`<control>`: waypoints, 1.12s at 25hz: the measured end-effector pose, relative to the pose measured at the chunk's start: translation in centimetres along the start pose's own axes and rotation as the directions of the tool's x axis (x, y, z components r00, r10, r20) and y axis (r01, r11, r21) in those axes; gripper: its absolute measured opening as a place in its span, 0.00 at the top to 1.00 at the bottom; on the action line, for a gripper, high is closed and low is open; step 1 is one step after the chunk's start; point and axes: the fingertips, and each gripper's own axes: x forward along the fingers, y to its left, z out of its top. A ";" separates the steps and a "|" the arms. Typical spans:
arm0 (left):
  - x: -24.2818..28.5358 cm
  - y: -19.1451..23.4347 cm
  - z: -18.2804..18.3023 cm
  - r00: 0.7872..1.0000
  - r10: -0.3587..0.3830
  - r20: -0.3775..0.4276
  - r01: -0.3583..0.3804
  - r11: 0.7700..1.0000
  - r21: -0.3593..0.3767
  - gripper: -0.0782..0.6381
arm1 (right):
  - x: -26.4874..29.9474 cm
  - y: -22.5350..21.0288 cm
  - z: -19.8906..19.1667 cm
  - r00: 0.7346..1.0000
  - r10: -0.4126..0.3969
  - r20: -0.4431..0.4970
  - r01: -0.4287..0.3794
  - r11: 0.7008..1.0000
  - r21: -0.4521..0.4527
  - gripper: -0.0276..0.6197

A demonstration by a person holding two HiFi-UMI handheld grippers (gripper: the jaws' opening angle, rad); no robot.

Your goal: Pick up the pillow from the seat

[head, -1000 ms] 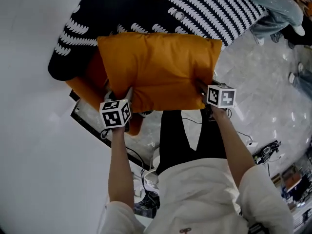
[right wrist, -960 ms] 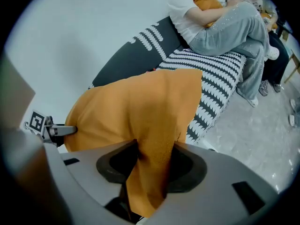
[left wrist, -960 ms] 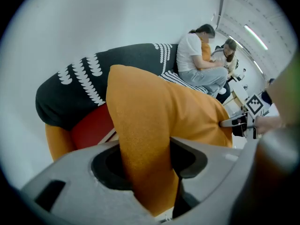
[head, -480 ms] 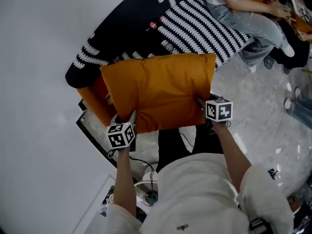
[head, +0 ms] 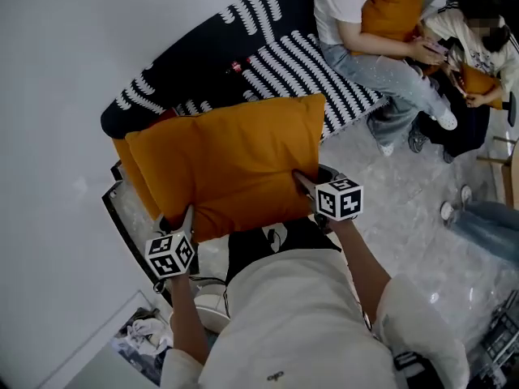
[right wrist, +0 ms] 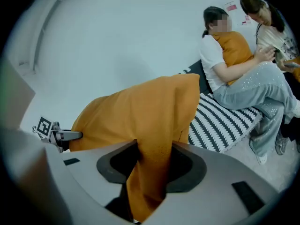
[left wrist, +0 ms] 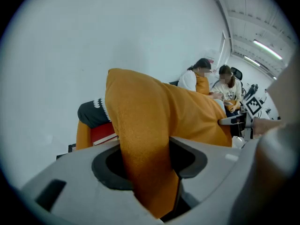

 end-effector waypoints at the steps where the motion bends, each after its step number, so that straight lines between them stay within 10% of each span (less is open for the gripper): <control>1: -1.2 -0.2 0.0 1.000 0.015 0.021 -0.014 1.000 -0.007 0.58 | -0.6 0.6 0.4 1.000 0.017 0.007 -0.017 1.000 -0.021 0.68; 13: -13.7 2.0 -4.3 0.960 0.170 0.221 -0.141 0.980 -0.143 0.57 | -4.4 10.7 1.9 0.981 0.190 0.035 -0.178 0.960 -0.217 0.68; 28: -24.2 2.9 -17.2 0.902 0.209 0.377 -0.123 0.963 -0.240 0.57 | -11.7 19.6 -7.3 0.987 0.158 0.032 -0.134 0.912 -0.389 0.70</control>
